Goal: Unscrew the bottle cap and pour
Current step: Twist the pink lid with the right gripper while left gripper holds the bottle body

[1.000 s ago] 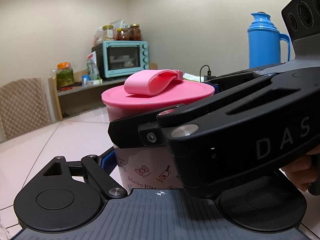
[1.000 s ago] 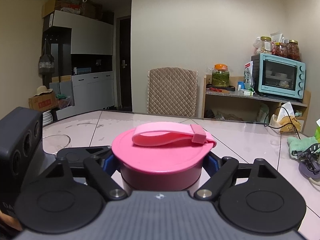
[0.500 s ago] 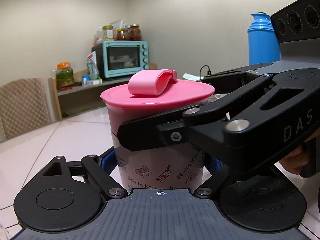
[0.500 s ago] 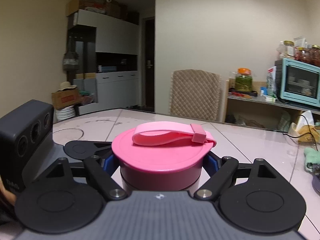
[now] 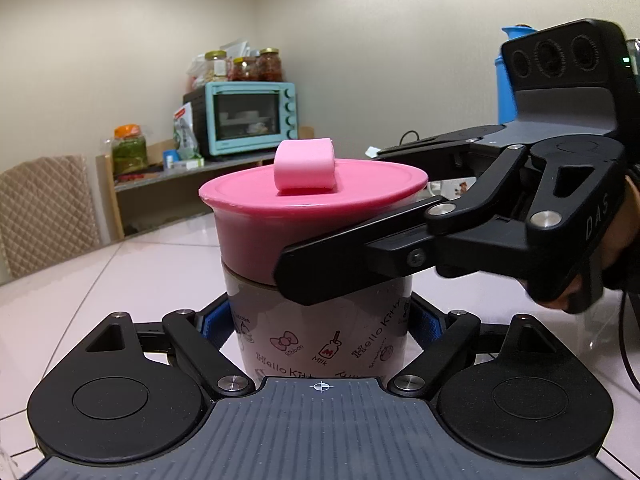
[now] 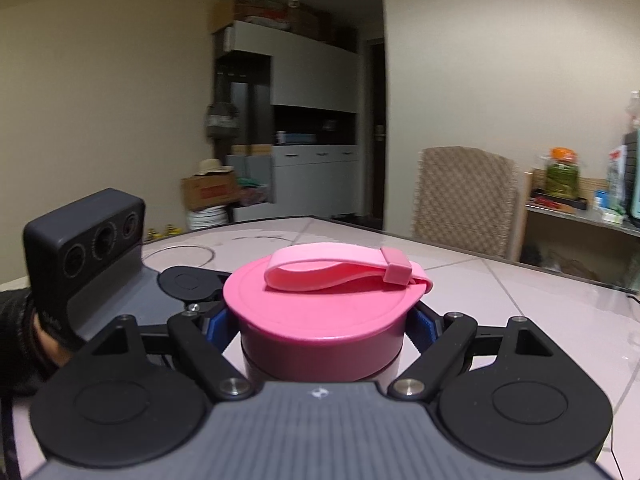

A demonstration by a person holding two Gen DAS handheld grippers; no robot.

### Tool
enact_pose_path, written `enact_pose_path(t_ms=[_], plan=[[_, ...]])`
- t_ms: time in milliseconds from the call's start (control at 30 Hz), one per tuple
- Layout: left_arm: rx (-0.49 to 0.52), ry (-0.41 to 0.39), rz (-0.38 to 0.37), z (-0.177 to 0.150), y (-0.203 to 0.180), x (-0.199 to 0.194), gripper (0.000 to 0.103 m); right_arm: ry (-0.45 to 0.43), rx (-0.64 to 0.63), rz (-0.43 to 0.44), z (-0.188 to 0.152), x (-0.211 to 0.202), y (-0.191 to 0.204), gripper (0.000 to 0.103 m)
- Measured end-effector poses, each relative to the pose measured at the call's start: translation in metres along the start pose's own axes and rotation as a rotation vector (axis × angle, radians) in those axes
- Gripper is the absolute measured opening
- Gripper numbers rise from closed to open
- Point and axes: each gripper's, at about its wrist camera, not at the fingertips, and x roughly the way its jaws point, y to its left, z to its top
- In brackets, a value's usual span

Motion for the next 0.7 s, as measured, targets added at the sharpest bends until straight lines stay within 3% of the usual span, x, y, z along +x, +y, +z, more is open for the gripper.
enact_pose_path(t_ms=[200,300,467,700], plan=[[0.0,-0.001,0.0,0.0,0.0,0.001,0.09,0.005,-0.032,0.094,0.005,-0.002,-0.012,0.085],[0.0,-0.001,0.0,0.0,0.001,0.001,0.09,0.003,-0.031,0.099,0.007,-0.005,-0.012,0.085],[0.0,-0.002,0.0,0.0,0.001,0.002,0.09,0.007,0.011,0.0,0.006,-0.011,-0.001,0.092],[0.001,-0.003,0.0,0.0,0.001,0.003,0.09,-0.005,0.088,-0.188,0.002,-0.018,0.023,0.092]])
